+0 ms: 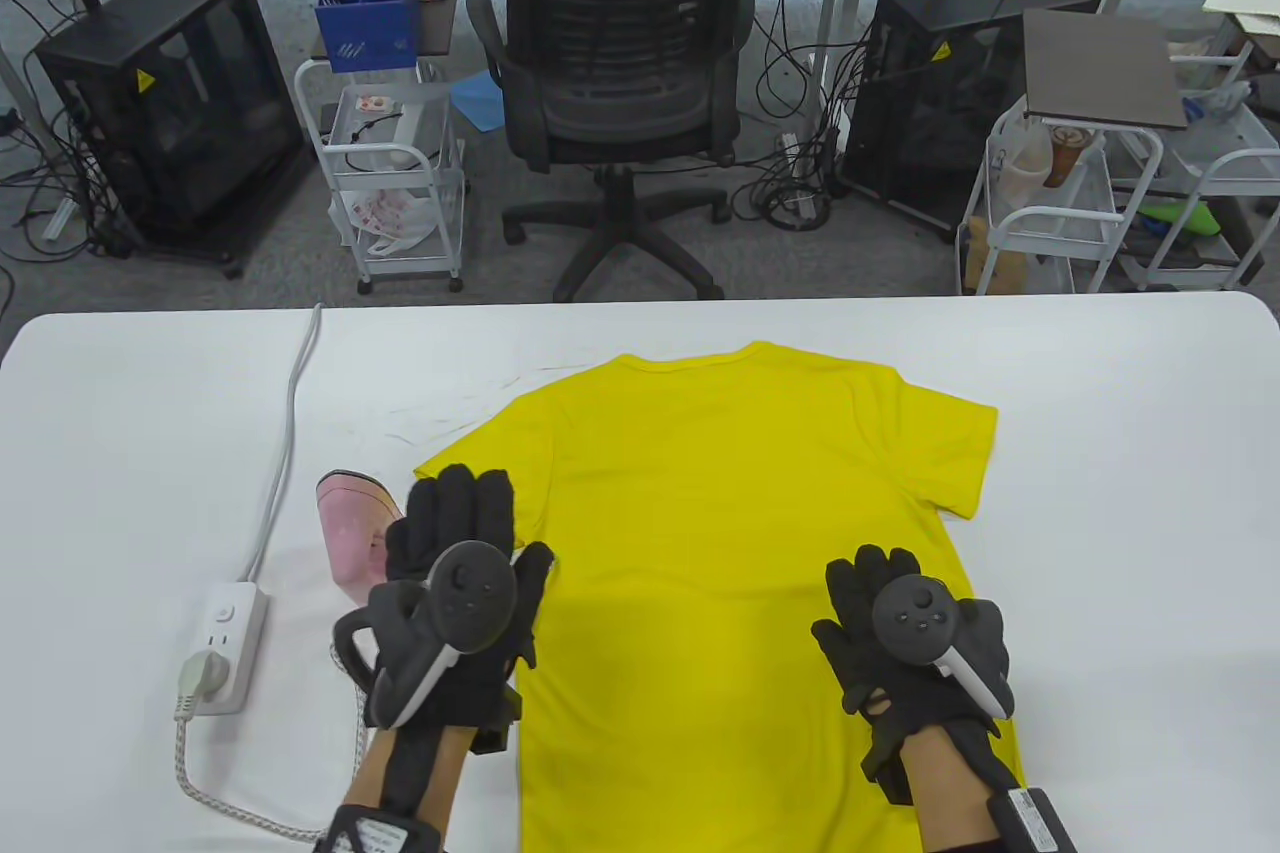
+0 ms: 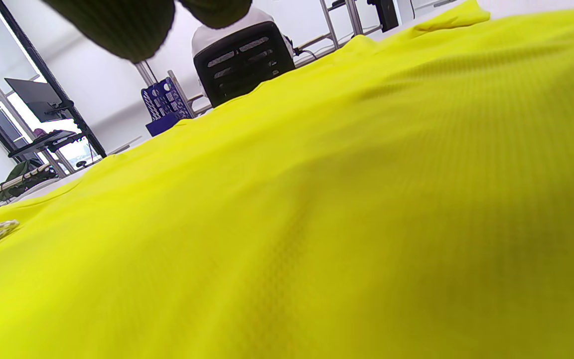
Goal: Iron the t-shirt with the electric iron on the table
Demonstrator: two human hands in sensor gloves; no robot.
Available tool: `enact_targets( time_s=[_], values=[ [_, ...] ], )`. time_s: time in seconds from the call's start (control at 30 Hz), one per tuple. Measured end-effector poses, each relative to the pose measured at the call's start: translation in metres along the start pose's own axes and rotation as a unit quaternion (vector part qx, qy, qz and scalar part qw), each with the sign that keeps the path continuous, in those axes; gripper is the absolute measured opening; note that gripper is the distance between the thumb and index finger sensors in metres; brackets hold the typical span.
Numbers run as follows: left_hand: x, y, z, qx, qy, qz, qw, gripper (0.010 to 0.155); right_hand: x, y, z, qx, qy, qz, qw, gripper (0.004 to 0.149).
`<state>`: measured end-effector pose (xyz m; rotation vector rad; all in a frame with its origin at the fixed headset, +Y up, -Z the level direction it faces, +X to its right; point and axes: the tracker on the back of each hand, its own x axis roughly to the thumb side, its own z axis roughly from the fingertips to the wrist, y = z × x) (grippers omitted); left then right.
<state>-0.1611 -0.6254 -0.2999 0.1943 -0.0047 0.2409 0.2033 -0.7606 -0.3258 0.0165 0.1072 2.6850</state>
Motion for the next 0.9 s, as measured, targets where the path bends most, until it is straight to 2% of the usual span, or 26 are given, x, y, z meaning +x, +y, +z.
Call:
enact_targets(
  time_s=[0.13,0.23,0.4,0.9],
  values=[
    [0.018,-0.037,-0.001,-0.018,-0.022,-0.004,1.0,0.073,0.003,0.002,-0.001,-0.014,0.002,0.016,1.0,0.064],
    [0.027,-0.071,-0.003,-0.047,-0.041,-0.045,0.997,0.072,0.006,0.004,0.0,-0.028,0.001,0.03,0.999,0.063],
    [0.026,-0.103,-0.004,-0.08,-0.059,-0.063,0.993,0.072,0.008,0.003,0.003,-0.055,-0.003,0.048,0.997,0.063],
    [0.02,-0.104,0.003,-0.083,-0.062,-0.056,0.993,0.071,0.01,0.003,0.004,-0.069,-0.006,0.043,0.997,0.063]
  ],
)
